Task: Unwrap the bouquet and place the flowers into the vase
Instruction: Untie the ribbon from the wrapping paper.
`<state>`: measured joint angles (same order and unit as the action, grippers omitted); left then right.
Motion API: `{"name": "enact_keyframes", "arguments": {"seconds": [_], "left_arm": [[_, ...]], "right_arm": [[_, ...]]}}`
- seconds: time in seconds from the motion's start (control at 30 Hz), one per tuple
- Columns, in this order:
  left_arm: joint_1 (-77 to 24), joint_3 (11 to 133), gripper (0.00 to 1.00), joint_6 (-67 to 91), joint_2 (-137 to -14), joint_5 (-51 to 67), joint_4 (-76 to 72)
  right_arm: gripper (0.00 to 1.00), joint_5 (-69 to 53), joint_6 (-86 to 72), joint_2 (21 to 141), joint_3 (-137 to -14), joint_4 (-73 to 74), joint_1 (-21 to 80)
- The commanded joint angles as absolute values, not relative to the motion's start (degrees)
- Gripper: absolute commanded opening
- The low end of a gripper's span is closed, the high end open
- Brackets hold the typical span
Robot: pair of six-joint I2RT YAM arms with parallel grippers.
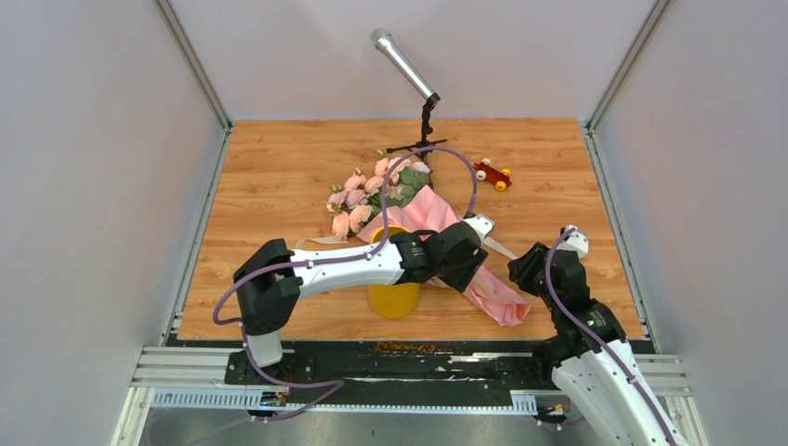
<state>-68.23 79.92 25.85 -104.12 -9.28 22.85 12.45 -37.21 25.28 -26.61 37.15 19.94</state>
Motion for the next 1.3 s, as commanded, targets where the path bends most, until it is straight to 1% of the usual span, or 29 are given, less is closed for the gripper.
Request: {"name": "enact_keyframes", "arguments": {"seconds": [0.0,0.37,0.63,0.8,1.03,1.27], "left_arm": [[-68.64,79.48,0.59,25.83,-104.82,-10.64,21.99],[-69.72,84.33,0.61,22.88,-101.47,-13.66,26.63],[-71.41,89.25,0.62,21.58,-101.78,-13.95,28.97],[-71.45,87.62,0.61,22.63,-103.38,-11.42,27.14],[-71.43,84.36,0.57,23.79,-105.99,-8.24,23.13],[-71.38,84.84,0.56,23.07,-108.54,-9.66,24.08]], "right_arm": [[0.34,10.65,-37.97,24.65,-26.20,34.88,19.69],[0.34,8.24,-37.66,26.24,-25.81,33.12,19.71],[0.35,7.45,-37.53,27.37,-25.60,32.37,19.74],[0.35,7.34,-37.53,27.38,-25.50,32.38,19.70],[0.35,7.22,-37.69,26.79,-25.08,32.35,19.73],[0.35,6.93,-37.78,26.29,-24.75,32.49,19.73]]}}
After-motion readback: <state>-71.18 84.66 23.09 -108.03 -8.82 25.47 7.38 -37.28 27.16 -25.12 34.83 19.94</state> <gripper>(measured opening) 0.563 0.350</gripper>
